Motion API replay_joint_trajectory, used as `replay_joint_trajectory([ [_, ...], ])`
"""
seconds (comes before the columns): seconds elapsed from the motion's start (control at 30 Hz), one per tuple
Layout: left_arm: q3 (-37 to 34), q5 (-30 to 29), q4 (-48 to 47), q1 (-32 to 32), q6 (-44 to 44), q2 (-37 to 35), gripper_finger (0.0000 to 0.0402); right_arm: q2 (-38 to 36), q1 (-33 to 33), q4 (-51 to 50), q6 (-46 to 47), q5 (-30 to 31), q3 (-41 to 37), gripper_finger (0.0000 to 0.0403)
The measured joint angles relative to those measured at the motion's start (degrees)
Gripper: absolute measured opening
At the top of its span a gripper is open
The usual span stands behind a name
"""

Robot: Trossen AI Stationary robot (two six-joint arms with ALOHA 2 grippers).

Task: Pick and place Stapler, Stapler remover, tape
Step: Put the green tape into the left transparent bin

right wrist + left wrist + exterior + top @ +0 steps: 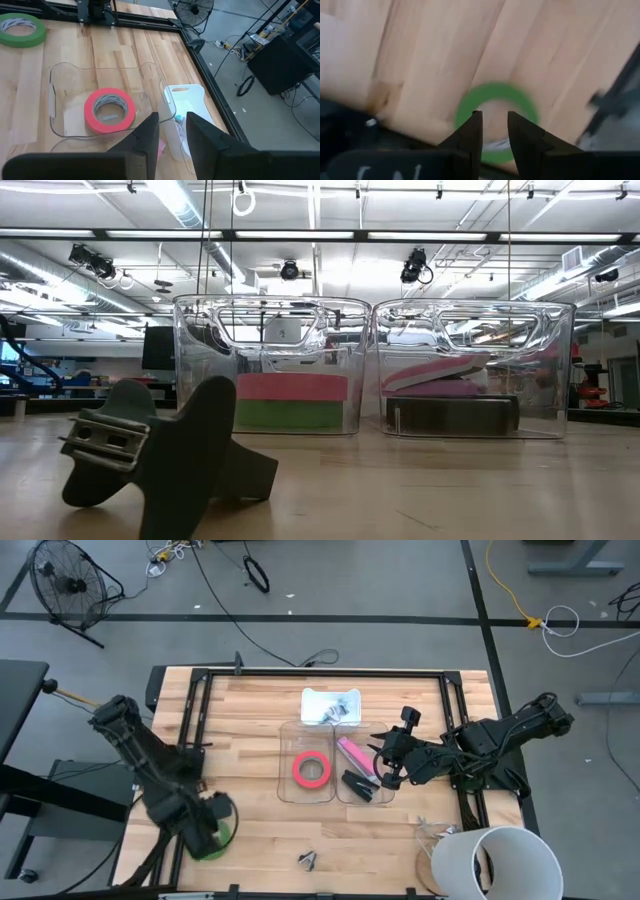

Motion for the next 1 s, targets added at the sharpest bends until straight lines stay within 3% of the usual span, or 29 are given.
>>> replay_joint_trajectory([
  [0.13, 0.0, 2.62, -2.8, -4.46, 3.95, 2.79, 0.0094, 0.0, 0.0, 0.0, -0.08, 0.0, 0.0, 0.0097],
  [0.43, 0.0, 1.96, -2.77, -8.66, 10.34, 9.21, 0.0094, 0.0, 0.0, 0.0, -0.29, 0.14, 0.0, 0.0097],
  [0.63, 0.0, -2.06, -3.16, -8.85, 13.44, 13.22, 0.0094, 0.0, 0.02, 0.02, 0.03, 0.12, 0.0, 0.0097],
  [0.83, -0.02, -8.65, -7.63, -8.85, 10.48, 15.42, 0.0094, 0.0, 0.0, 0.02, 0.04, 0.13, 0.0, 0.0097],
  [1.0, -3.37, -8.51, -7.91, -9.12, 9.98, 14.59, 0.0094, 0.0, 0.02, 0.02, -0.03, 0.15, 0.0, 0.0097],
])
